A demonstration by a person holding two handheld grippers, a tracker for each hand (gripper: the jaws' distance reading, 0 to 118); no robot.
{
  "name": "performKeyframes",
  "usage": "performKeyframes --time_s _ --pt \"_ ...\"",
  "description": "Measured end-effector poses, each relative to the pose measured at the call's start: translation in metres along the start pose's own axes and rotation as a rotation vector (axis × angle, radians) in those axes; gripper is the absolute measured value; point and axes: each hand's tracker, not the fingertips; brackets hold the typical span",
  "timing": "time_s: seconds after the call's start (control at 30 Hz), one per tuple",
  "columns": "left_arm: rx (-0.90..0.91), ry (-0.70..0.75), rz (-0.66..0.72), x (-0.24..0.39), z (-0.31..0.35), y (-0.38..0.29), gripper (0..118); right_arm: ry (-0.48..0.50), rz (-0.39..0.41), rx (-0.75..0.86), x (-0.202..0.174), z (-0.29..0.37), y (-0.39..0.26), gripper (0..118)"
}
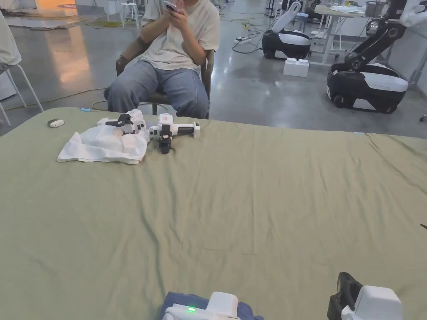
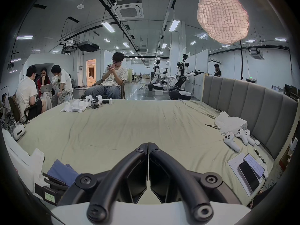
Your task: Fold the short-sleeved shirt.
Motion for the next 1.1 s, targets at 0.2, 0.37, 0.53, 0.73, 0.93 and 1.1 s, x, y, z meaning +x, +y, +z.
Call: performKeyframes --time_s 0.2,0.37,0.53,0.73,0.93,1.1 --pt "0.085 -0.127 0.06 -0.017 0.046 0.009 59 0.002 -0.003 -0.001 0.001 0.001 -0.001 0" --pt "0.133 -0.114 0.084 -0.04 0.057 0.016 21 0.003 -0.005 0.003 0.002 0.002 -0.001 0" --pt "-0.027 -0.242 0.185 -0.05 0.006 0.0 4 0.004 -0.009 -0.006 0.002 0.0 -0.004 0" --pt "-0.004 -0.192 0.163 -0.049 -0.034 -0.026 1 -0.004 -0.013 -0.016 0.004 0.002 -0.008 0" --pt "0.074 -0.165 0.075 -0.043 -0.01 -0.021 1 -0.012 -0.011 0.001 0.006 0.004 -0.002 0" --pt "0.266 -0.089 -0.02 -0.042 0.039 0.003 1 0.002 -0.011 0.017 -0.004 -0.003 0.007 0"
